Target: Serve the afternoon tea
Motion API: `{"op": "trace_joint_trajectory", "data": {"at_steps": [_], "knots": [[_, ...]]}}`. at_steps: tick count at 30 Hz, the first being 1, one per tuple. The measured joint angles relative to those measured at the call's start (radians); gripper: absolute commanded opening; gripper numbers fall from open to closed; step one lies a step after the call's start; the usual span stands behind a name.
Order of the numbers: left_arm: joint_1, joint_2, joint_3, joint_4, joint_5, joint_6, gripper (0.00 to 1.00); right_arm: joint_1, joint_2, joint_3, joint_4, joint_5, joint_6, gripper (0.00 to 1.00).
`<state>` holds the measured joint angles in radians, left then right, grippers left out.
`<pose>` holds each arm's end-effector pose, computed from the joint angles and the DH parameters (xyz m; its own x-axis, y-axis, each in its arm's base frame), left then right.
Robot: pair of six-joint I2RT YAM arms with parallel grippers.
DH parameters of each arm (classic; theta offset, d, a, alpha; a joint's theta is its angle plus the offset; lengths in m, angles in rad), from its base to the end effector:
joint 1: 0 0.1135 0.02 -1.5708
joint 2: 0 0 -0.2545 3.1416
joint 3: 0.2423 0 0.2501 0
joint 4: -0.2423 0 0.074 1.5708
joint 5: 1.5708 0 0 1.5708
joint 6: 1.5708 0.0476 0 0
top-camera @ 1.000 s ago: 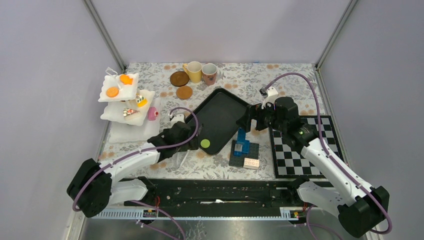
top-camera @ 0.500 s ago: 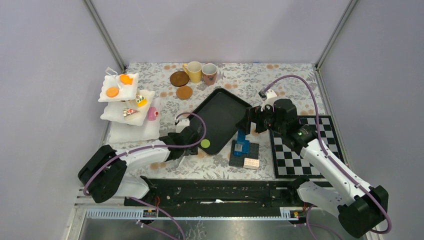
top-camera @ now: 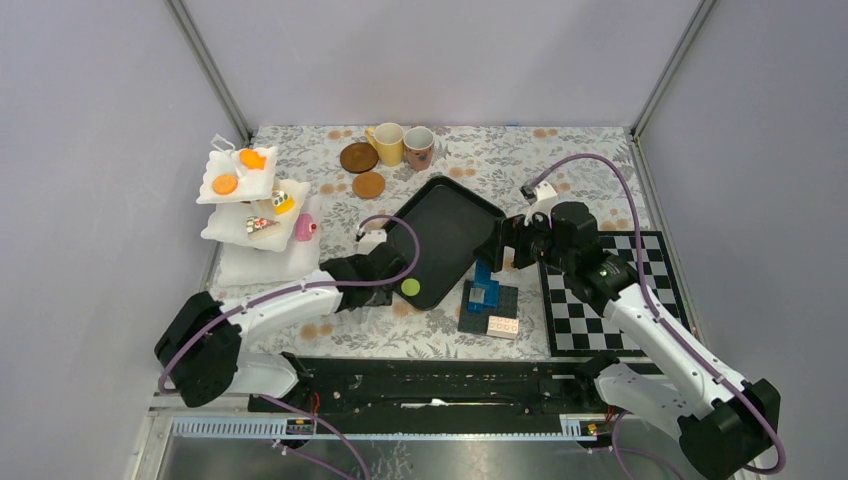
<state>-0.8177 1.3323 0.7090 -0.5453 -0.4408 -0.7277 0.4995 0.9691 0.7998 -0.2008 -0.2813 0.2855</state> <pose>0.1775 -0.1596 0.1601 -0.8328 0.0089 -0.5534 -0.0112 0.9994 0.0328 0.2017 0.1251 0.2982 -0.4982 0.0364 -0.8663 -0.5701 0.7390 0.3589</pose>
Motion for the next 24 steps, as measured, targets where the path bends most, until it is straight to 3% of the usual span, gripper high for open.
{"op": "trace_joint_trajectory", "data": {"at_steps": [8, 14, 24], "knots": [[-0.003, -0.042, 0.258, -0.271, 0.14, 0.055, 0.49, 0.0, -0.057, -0.013, 0.003, 0.0, 0.0, 1.0], [-0.046, 0.033, 0.444, -0.445, 0.247, 0.085, 0.47, 0.0, -0.1, -0.031, 0.002, -0.001, 0.0, 1.0], [-0.168, 0.216, 0.546, -0.631, 0.199, 0.101, 0.48, 0.0, -0.132, -0.048, 0.0, -0.003, 0.0, 1.0]]}}
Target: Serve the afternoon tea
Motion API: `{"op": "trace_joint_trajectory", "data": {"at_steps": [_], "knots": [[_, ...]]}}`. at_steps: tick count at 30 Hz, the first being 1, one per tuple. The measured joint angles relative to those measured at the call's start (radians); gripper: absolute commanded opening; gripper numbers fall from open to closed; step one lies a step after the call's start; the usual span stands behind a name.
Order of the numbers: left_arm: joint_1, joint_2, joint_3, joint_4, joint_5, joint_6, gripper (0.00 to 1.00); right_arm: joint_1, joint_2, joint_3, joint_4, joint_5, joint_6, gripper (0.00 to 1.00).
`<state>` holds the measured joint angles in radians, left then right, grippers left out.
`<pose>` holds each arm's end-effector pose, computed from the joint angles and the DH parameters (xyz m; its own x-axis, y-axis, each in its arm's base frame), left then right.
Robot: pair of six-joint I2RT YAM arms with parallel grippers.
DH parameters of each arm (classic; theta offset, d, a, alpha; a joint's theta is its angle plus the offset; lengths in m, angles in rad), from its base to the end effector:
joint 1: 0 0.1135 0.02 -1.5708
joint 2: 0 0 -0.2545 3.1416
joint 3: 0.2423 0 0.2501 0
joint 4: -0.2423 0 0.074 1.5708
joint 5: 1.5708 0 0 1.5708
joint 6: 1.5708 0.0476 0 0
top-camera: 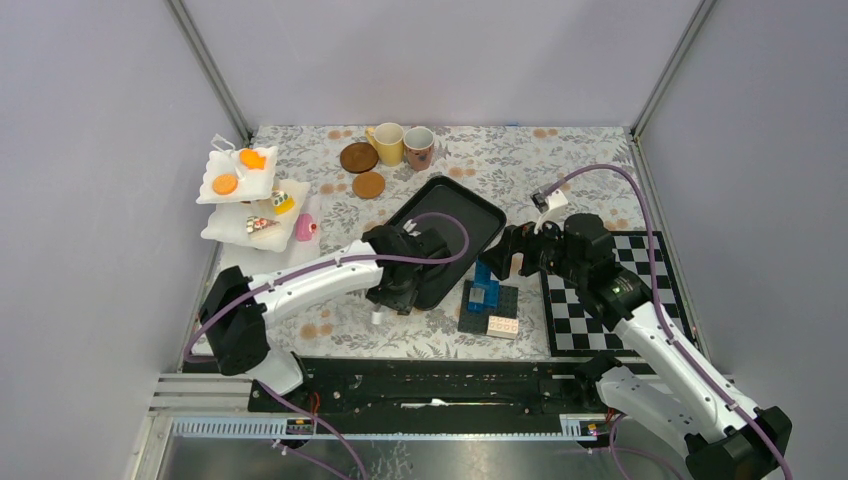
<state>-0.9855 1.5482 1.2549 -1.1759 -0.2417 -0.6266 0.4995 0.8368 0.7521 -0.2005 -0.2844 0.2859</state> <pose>0.1621 -0.2239 0.2356 -0.9119 0.3453 -0.2218 0.3224 0.9371 0.1334 0.1792 0.1130 0.3080 -0.4333 0.0720 -0.8984 -0.5982 0.7226 0.3464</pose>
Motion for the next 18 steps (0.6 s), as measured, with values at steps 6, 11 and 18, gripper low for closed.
{"op": "trace_joint_trajectory", "data": {"at_steps": [6, 11, 18], "knots": [[0.002, 0.003, 0.04, -0.034, -0.045, 0.029, 0.51, 0.0, 0.0, -0.006, -0.001, -0.013, 0.0, 1.0], [0.001, 0.023, 0.048, -0.035, -0.046, 0.07, 0.52, 0.0, 0.001, -0.006, 0.0, -0.015, 0.003, 1.0], [0.001, 0.05, 0.05, -0.033, -0.047, 0.115, 0.53, 0.0, 0.006, -0.011, 0.0, -0.016, 0.008, 1.0]]}}
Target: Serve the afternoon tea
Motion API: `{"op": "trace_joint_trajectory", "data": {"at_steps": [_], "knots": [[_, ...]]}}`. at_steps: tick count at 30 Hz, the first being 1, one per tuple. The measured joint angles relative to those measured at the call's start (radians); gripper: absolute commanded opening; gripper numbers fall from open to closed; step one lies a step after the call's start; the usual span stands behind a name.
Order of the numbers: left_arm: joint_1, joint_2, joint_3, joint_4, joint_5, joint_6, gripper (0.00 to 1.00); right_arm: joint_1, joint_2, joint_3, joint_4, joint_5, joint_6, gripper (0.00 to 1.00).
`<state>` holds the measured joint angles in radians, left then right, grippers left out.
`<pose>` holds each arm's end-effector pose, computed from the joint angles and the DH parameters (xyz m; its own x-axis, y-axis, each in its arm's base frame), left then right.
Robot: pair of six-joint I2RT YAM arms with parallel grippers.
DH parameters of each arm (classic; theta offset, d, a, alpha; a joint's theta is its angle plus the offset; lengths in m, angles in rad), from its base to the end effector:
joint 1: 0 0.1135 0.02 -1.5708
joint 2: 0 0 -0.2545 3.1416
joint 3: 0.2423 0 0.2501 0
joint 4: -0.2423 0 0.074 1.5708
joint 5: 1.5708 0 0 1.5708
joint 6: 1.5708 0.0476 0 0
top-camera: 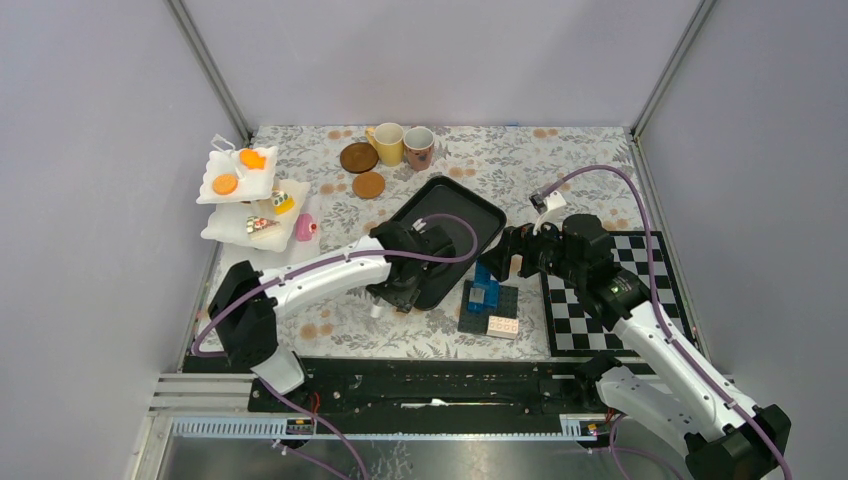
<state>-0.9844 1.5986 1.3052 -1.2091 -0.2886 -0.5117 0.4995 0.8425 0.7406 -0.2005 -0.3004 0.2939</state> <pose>0.1690 -0.2299 0.2358 -0.8671 0.4569 -0.1985 0.4165 0.8835 0.2142 0.1796 0.1140 0.3029 -0.4546 0.0672 -0.8882 -0.5995 0.7144 0.3609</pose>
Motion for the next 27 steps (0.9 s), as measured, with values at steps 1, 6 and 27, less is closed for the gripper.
{"op": "trace_joint_trajectory", "data": {"at_steps": [1, 6, 27], "knots": [[0.0, 0.002, 0.0, 0.001, 0.0, 0.008, 0.54, 0.0, 0.0, 0.0, 0.0, 0.0, 0.0, 1.0], [0.01, 0.013, 0.002, 0.006, 0.003, 0.038, 0.54, 0.0, 0.0, 0.0, 0.0, 0.0, 0.002, 1.0], [0.036, 0.059, 0.005, 0.007, 0.053, 0.097, 0.53, 0.0, 0.011, -0.004, 0.003, 0.0, 0.006, 1.0]]}}
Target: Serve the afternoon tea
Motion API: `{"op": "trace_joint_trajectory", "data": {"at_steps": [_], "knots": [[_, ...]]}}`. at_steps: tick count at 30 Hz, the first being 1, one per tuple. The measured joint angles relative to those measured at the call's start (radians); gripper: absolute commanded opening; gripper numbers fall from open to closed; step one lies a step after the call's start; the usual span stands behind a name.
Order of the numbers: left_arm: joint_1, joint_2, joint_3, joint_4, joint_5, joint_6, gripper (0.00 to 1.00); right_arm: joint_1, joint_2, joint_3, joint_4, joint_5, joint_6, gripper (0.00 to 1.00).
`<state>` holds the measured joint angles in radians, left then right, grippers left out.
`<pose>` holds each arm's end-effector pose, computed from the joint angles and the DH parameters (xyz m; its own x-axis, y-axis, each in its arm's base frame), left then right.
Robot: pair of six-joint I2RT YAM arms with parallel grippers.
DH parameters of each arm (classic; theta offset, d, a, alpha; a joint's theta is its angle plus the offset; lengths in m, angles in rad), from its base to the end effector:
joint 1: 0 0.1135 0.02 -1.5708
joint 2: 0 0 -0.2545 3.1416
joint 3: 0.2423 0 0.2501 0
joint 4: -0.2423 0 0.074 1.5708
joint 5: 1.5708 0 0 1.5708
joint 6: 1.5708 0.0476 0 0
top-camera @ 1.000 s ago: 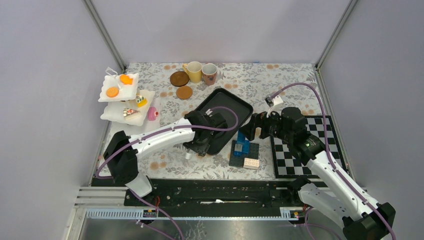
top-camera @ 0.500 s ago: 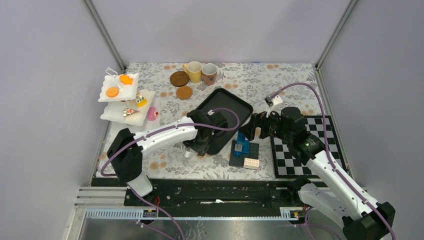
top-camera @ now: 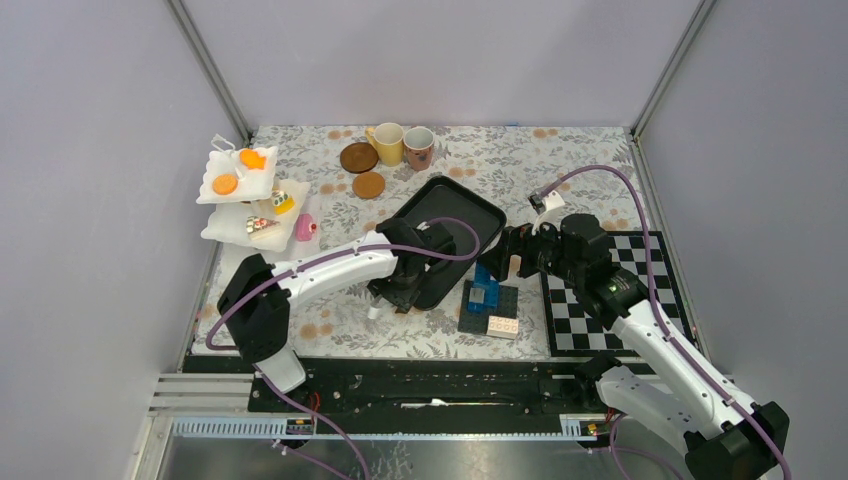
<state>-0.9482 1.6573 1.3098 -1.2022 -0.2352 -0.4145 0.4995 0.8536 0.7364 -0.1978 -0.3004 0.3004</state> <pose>0.1800 -0.2318 0.2205 -0.8506 0.5134 -0.1131 0.4857 0.8498 0.2048 0.1815 0.1151 0.2995 -0.4683 0.0665 -0.8811 -0.5925 0.7162 0.3689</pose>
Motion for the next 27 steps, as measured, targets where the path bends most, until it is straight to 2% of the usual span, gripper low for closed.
{"op": "trace_joint_trajectory", "data": {"at_steps": [10, 27], "knots": [[0.004, 0.0, 0.012, -0.011, 0.004, 0.0, 0.49, 0.0, 0.0, 0.0, 0.001, -0.001, 0.012, 1.0], [0.01, -0.002, 0.046, -0.01, -0.032, -0.004, 0.2, 0.0, 0.0, 0.0, 0.001, -0.001, 0.016, 1.0]]}}
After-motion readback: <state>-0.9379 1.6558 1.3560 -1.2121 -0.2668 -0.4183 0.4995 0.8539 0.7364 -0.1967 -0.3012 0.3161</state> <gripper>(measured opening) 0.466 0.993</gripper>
